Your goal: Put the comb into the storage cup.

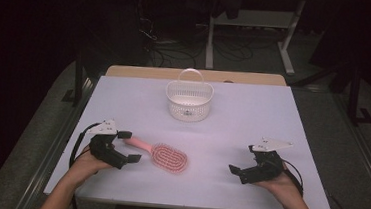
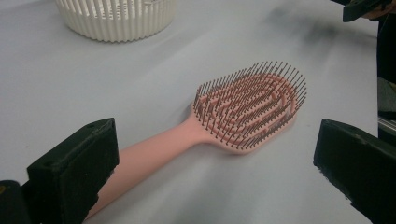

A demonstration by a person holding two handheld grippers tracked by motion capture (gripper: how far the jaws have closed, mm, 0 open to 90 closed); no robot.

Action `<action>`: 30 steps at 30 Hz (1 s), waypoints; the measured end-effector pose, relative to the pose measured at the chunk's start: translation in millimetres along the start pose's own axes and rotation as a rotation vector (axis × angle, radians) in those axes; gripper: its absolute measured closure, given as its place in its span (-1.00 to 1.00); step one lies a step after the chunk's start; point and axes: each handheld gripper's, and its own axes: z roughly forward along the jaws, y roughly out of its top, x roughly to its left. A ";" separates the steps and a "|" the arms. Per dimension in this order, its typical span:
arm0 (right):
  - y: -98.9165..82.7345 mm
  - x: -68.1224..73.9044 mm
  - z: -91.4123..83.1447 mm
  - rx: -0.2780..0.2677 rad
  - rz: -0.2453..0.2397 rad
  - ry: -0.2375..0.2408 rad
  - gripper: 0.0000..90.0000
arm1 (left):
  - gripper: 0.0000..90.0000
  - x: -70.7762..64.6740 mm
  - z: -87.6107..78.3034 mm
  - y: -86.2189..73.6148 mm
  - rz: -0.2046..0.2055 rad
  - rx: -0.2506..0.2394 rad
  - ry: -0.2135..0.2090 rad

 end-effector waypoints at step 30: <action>3.4 2.2 -2.8 -0.020 -0.008 0.006 -1.00 | -0.85 3.7 -1.0 11.8 0.002 -0.008 0.016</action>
